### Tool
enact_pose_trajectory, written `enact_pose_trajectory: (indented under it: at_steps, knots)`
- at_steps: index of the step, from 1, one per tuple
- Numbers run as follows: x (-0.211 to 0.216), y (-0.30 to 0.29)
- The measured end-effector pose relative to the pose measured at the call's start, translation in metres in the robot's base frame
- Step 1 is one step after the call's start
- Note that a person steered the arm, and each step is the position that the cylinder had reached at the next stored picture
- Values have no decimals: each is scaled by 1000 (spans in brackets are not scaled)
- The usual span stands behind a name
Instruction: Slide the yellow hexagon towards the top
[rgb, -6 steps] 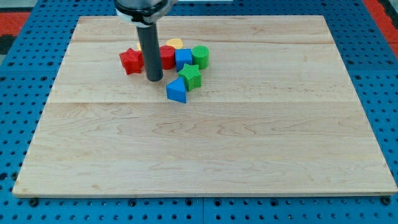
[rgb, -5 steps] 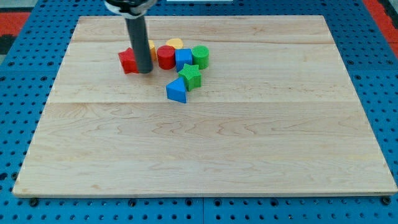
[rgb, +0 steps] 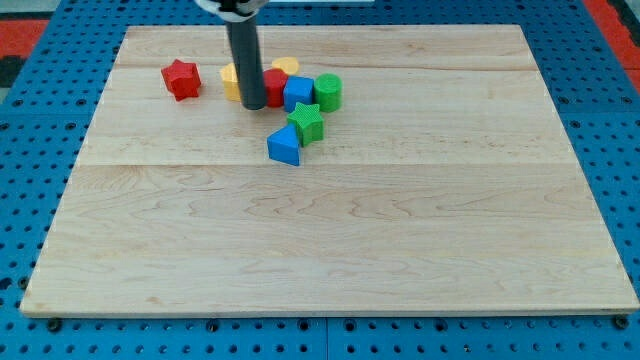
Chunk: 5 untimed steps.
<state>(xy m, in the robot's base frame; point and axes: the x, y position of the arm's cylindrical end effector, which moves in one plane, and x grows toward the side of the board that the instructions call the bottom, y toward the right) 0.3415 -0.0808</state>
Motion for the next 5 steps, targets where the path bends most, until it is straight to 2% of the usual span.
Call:
enact_pose_trajectory:
  at_steps: [2, 4, 5]
  knots:
    - [-24, -44]
    - [-49, -32]
    - [6, -33]
